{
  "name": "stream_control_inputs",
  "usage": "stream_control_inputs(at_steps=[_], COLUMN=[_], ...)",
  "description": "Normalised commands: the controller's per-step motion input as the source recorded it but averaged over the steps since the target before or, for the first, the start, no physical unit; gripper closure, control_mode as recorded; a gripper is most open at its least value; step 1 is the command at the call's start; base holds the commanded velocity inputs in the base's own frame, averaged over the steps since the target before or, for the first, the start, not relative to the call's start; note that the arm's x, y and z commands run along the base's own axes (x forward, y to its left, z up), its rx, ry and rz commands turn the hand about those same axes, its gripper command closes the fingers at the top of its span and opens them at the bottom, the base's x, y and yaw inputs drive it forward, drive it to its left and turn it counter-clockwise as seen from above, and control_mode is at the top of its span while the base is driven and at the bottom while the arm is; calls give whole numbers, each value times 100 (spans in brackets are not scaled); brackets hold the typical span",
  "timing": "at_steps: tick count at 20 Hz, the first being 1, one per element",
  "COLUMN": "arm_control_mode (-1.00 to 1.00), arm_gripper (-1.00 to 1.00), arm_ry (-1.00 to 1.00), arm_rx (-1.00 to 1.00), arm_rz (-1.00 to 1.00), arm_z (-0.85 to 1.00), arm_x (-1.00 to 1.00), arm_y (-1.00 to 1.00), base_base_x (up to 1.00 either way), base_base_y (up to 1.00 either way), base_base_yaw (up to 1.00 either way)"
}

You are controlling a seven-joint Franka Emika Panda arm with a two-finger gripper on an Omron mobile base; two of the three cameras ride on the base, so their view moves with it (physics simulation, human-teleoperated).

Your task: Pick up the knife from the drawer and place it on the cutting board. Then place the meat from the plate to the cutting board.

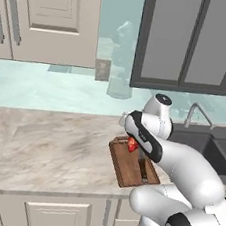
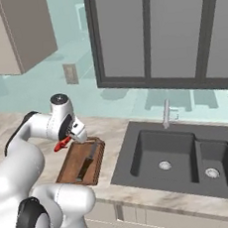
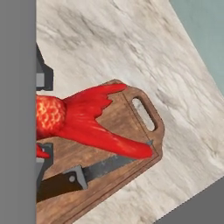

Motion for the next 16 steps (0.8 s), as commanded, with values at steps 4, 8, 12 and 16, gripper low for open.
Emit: stream_control_inputs(at_steps=[4, 8, 12, 16], arm_control_mode=[100, 100, 100, -100], arm_gripper=[100, 100, 100, 100], arm_ry=[0, 0, 0, 1], arm_rx=[0, 0, 0, 1], arm_rz=[0, 0, 0, -7], arm_z=[0, 0, 0, -9], arm_x=[0, 0, 0, 23], arm_y=[0, 0, 0, 3], base_base_x=[73, 77, 57, 24], base_base_y=[-13, 0, 0, 0], base_base_yaw=[-31, -44, -41, -20])
